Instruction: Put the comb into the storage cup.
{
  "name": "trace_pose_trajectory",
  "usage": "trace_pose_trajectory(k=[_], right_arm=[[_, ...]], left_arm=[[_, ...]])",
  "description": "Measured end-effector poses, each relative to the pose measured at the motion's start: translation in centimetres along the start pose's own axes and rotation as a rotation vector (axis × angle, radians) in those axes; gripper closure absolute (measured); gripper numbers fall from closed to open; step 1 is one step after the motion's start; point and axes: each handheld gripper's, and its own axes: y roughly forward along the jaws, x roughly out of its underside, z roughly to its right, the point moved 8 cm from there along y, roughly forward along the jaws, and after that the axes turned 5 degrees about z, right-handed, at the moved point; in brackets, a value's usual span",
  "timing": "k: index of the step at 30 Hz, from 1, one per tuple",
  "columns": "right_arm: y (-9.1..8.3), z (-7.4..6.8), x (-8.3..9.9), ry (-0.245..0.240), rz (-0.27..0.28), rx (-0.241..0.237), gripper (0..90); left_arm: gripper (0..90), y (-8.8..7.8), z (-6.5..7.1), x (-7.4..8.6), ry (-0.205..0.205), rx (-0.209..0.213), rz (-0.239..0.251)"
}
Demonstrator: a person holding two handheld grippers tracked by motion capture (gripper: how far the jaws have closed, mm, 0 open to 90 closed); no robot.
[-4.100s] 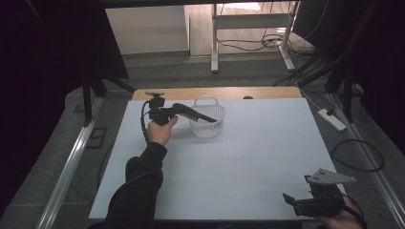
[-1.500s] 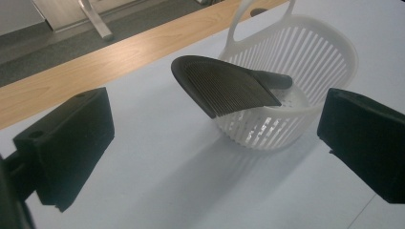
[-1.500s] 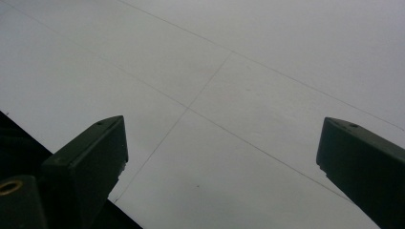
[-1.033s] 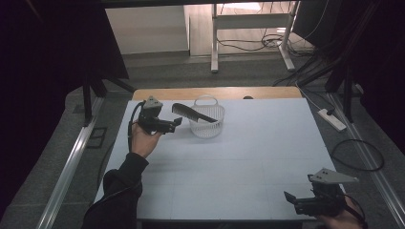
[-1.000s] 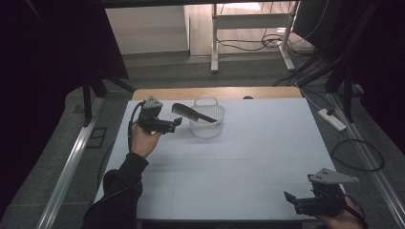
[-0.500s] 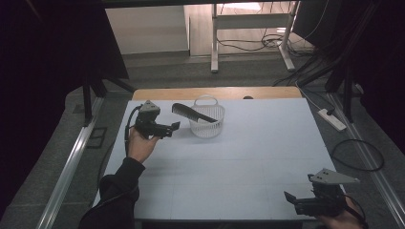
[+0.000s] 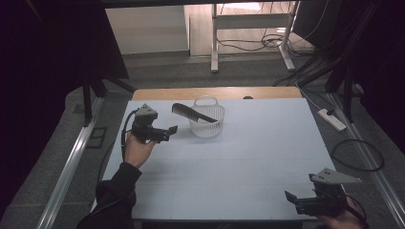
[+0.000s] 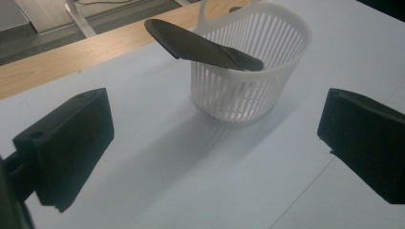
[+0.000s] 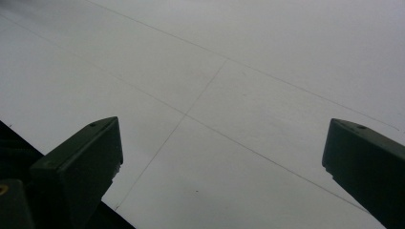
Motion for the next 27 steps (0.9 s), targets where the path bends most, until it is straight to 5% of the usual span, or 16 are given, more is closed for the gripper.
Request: trace_pose_trajectory(k=[27], right_arm=[[0.0, 0.0, -0.1, -0.007, 0.002, 0.015, 0.8]], left_arm=[[0.0, -2.8, 1.2, 0.9, -0.006, 0.002, 0.015]])
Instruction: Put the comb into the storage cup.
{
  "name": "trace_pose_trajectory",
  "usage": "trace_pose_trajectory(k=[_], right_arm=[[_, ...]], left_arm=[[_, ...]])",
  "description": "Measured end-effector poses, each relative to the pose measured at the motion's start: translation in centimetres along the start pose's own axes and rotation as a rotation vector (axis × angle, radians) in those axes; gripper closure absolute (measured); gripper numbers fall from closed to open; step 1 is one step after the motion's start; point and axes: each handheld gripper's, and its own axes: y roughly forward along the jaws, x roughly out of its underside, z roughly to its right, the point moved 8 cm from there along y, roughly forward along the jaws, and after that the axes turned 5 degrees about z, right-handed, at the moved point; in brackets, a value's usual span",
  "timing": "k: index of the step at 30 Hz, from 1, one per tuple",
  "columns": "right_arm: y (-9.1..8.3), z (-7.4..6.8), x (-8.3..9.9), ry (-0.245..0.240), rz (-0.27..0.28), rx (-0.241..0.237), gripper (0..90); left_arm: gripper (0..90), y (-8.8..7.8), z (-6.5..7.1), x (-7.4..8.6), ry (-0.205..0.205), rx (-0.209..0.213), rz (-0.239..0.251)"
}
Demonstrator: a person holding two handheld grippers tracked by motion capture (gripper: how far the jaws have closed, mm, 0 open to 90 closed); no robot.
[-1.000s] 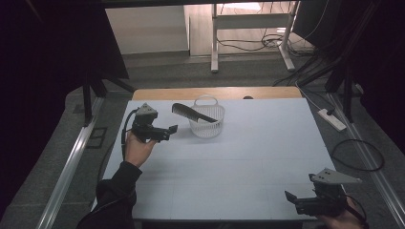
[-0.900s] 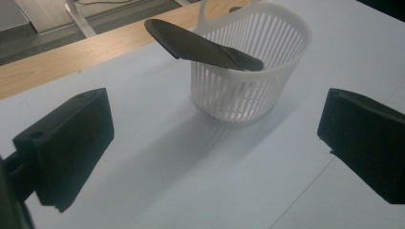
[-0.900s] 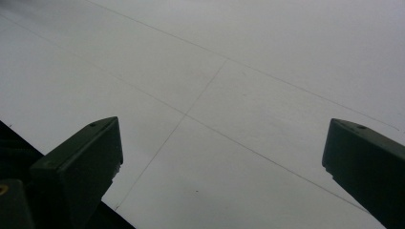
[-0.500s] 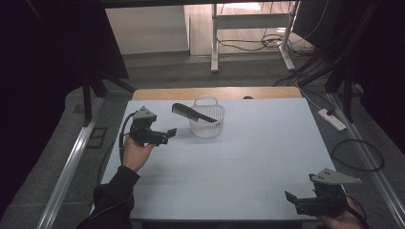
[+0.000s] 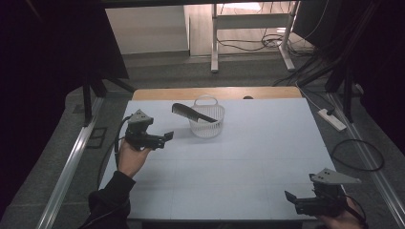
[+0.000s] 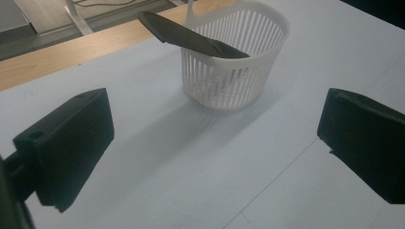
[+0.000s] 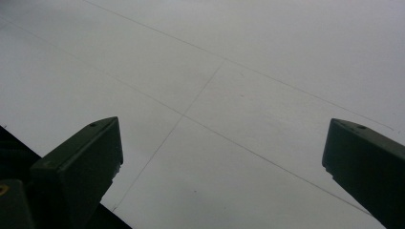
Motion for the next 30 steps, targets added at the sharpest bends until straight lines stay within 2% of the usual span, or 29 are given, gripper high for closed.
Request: trace_pose_trajectory(k=[30], right_arm=[[0.0, 0.1, 0.0, 0.012, -0.002, 0.000, 0.8]], left_arm=[[0.0, -2.1, 0.7, 1.0, -0.011, -0.009, 0.003]])
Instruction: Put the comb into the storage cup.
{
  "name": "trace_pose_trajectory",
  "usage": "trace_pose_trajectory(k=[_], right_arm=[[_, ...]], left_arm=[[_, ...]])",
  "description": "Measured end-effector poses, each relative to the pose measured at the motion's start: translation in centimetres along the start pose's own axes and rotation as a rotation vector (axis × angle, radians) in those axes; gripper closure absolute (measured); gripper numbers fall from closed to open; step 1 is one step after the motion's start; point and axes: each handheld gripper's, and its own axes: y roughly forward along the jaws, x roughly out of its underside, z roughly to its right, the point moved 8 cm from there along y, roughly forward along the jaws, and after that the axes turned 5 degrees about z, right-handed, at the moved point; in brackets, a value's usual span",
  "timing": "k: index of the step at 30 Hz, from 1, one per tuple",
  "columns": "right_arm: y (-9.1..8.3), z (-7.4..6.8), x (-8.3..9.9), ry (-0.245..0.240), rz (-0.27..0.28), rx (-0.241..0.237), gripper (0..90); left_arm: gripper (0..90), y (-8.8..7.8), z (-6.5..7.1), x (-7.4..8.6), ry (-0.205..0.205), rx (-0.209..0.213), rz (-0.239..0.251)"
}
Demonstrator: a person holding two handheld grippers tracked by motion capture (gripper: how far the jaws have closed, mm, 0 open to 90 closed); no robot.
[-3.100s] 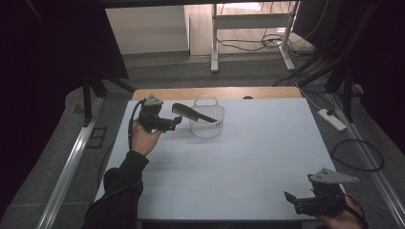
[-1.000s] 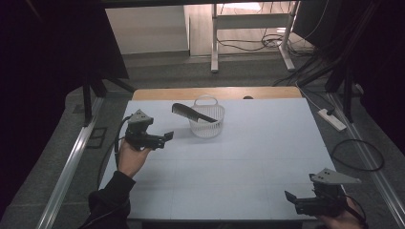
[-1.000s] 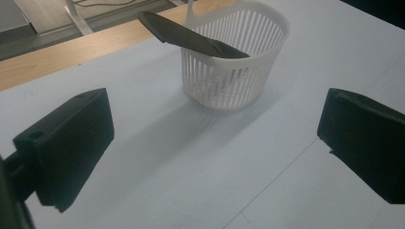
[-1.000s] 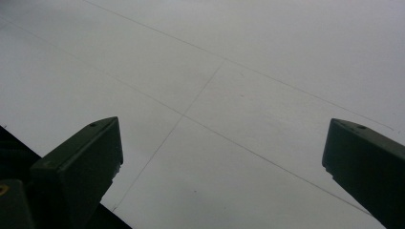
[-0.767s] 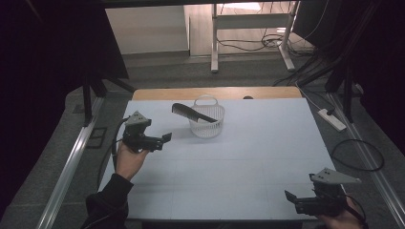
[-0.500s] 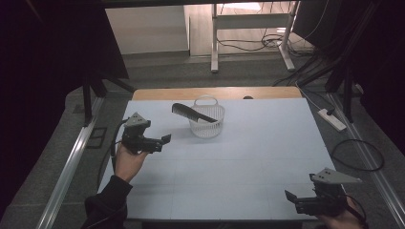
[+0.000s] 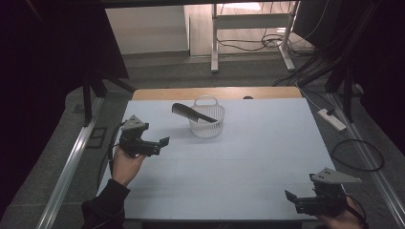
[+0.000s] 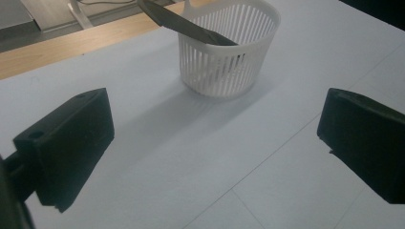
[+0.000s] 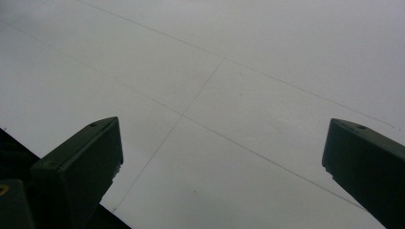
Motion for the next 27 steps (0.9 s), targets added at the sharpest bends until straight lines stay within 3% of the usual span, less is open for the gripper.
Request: trace_pose_trajectory(k=[27], right_arm=[[0.0, 0.0, 0.0, 0.001, 0.000, -0.005, 0.8]], left_arm=[[0.0, -2.4, 0.8, 1.1, -0.019, 0.009, 0.012]])
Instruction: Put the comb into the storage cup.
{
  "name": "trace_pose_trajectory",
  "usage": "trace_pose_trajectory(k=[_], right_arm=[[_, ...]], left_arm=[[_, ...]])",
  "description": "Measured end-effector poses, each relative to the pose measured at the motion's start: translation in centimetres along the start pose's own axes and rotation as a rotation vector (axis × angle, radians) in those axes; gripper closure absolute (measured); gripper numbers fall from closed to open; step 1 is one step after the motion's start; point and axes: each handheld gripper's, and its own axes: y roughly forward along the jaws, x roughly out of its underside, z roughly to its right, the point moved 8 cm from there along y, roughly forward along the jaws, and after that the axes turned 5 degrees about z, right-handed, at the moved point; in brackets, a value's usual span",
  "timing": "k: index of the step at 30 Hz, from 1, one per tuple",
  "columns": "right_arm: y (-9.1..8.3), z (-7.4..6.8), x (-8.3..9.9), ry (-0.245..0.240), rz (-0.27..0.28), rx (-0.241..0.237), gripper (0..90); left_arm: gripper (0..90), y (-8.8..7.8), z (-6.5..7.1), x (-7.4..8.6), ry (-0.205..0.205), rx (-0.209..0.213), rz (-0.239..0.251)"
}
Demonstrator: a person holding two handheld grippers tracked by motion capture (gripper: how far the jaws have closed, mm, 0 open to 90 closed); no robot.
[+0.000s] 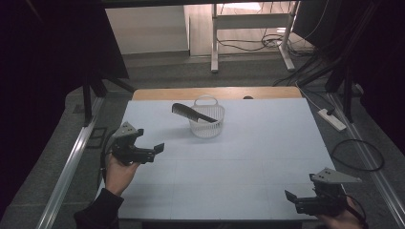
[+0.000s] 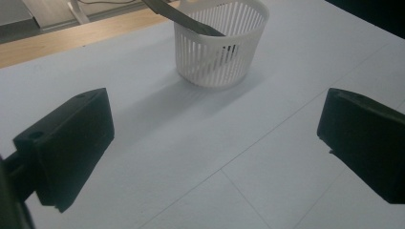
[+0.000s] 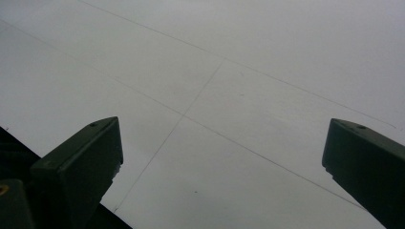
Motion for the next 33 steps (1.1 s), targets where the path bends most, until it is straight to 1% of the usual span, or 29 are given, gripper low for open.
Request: trace_pose_trajectory(k=[13, 33], right_arm=[[0.0, 0.0, 0.0, -0.002, -0.002, 0.002, 0.8], [0.0, 0.0, 0.0, -0.001, 0.000, 0.002, 0.8]], left_arm=[[0.0, -1.0, 0.3, 0.6, 0.002, 0.002, -0.006], [0.0, -2.6, 0.6, 1.6, 0.005, -0.013, -0.012]])
